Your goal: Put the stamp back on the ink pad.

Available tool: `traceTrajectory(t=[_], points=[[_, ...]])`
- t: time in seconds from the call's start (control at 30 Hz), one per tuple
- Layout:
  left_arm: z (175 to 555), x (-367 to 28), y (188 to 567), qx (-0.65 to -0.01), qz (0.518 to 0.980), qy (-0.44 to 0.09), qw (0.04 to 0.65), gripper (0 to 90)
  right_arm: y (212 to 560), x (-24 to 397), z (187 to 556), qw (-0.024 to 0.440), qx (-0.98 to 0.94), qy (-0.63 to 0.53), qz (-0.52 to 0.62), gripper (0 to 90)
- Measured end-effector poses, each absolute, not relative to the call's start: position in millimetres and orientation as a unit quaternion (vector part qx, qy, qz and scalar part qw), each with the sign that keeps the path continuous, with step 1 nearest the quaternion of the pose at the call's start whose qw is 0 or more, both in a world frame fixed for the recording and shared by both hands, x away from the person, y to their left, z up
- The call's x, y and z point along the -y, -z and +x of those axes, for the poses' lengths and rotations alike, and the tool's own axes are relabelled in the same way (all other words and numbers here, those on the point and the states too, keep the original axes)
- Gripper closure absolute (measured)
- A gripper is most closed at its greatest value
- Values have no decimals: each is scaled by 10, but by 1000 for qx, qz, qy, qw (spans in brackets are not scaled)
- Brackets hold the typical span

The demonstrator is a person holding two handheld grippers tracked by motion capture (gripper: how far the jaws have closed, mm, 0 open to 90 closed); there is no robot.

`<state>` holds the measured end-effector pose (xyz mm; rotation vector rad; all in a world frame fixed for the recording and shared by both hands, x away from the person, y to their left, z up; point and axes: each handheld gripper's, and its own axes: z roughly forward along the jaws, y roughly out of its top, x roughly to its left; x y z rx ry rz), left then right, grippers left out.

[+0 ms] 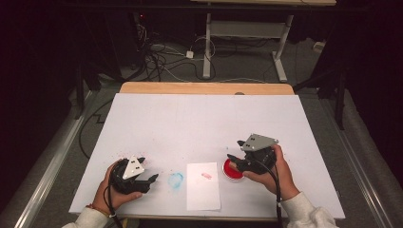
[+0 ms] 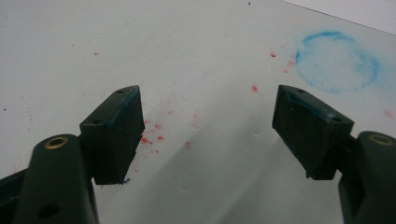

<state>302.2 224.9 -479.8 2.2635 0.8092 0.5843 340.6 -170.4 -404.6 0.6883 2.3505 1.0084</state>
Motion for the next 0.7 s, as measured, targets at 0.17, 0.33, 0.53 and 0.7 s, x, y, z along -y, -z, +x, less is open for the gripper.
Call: traceTrajectory(t=[0.17,0.33,0.53,0.7], points=[[3021,-2249,4797,-309,864,-223,328,242,4016,1717,3381,264,-849,-387,245,370],[3021,-2251,4796,-309,864,-224,328,242,4002,1723,3359,289,-837,-393,249,298],[3020,-2253,4796,-309,864,-225,328,241,3985,1761,3335,292,-824,-416,251,248],[3020,-2255,4796,-309,865,-224,327,241,3984,1797,3305,306,-816,-421,254,236]])
